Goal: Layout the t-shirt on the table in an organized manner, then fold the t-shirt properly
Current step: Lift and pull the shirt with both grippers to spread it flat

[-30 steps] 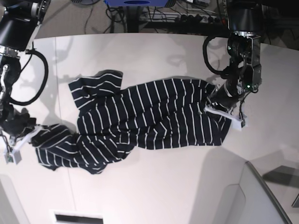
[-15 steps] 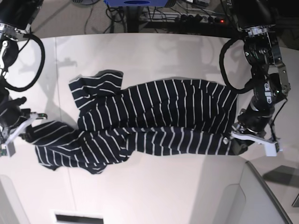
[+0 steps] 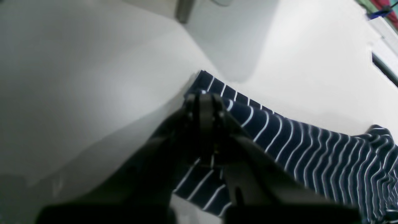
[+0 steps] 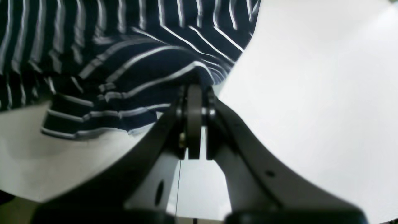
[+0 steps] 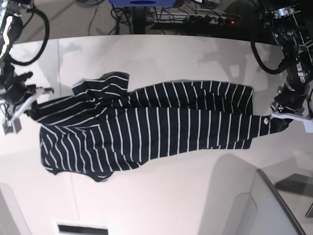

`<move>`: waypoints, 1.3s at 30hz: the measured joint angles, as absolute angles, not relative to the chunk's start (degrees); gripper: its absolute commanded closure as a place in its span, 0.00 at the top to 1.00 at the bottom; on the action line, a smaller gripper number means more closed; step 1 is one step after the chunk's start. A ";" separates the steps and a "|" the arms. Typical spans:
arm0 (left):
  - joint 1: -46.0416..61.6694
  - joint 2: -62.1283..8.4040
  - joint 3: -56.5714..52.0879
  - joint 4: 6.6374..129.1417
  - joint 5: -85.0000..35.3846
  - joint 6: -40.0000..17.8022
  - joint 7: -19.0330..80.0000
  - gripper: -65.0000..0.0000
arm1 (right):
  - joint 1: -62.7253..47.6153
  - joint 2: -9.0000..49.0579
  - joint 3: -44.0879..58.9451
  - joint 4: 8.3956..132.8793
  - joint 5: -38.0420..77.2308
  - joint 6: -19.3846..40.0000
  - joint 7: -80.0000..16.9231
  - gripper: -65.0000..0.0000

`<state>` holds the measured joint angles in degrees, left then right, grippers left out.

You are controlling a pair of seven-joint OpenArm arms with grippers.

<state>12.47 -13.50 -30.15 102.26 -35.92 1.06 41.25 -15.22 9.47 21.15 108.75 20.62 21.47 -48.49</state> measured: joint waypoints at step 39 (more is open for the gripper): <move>-5.82 -21.91 -24.73 92.07 -35.77 1.23 41.65 0.00 | 28.60 16.64 6.24 83.37 20.38 21.65 -45.25 0.00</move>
